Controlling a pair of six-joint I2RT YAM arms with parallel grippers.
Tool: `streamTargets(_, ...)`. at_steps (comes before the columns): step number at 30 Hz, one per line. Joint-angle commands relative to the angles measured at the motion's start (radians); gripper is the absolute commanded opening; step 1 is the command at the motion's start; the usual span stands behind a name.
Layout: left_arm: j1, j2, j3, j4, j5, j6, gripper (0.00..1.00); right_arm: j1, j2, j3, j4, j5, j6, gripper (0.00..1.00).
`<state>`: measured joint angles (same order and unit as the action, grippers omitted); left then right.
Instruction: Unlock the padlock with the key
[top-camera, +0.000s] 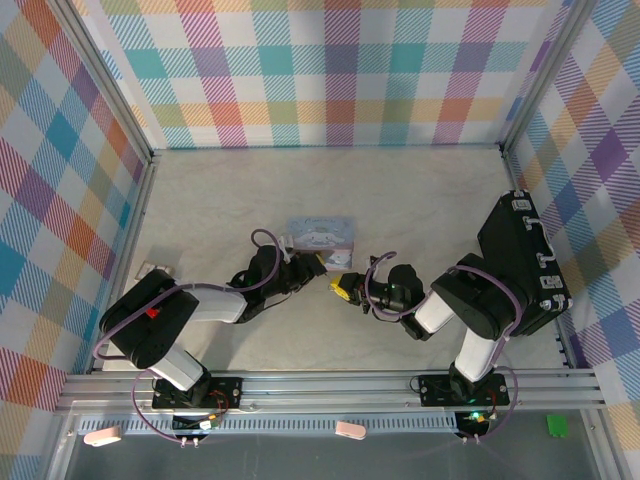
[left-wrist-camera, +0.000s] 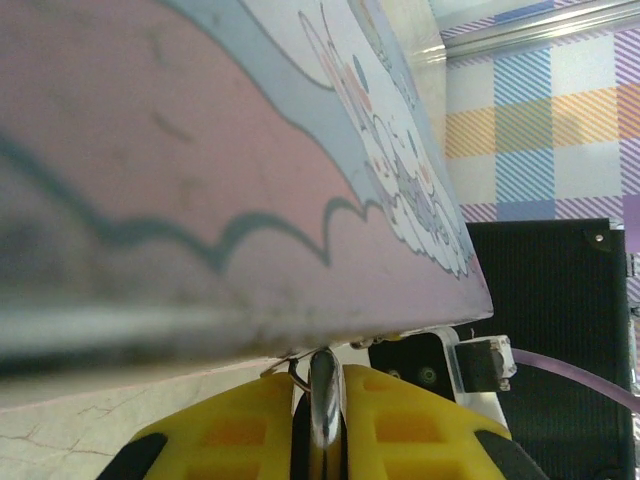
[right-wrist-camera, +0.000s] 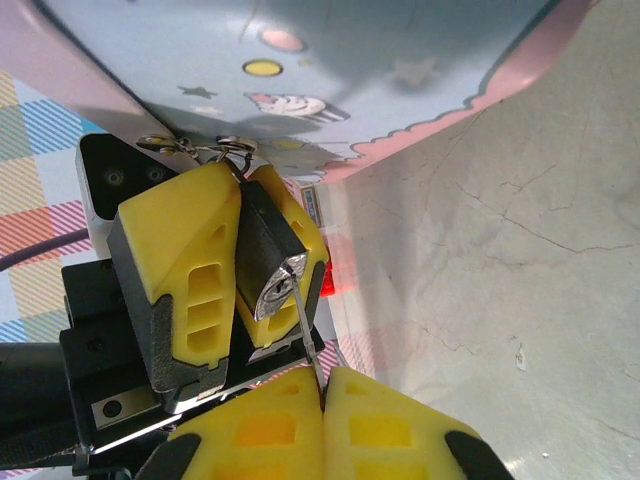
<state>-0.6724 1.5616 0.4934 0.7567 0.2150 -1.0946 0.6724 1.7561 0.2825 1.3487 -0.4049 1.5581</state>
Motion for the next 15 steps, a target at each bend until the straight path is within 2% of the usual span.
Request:
streamTargets(1, 0.002, -0.044, -0.005, 0.095, -0.002, -0.031, 0.0, -0.007, -0.043, 0.019, 0.058, -0.001, 0.01, 0.0)
streamTargets(15, 0.001, -0.024, -0.012, 0.167, 0.016, -0.097, 0.0, -0.005, -0.067, 0.022, 0.058, 0.015, 0.008, 0.0)
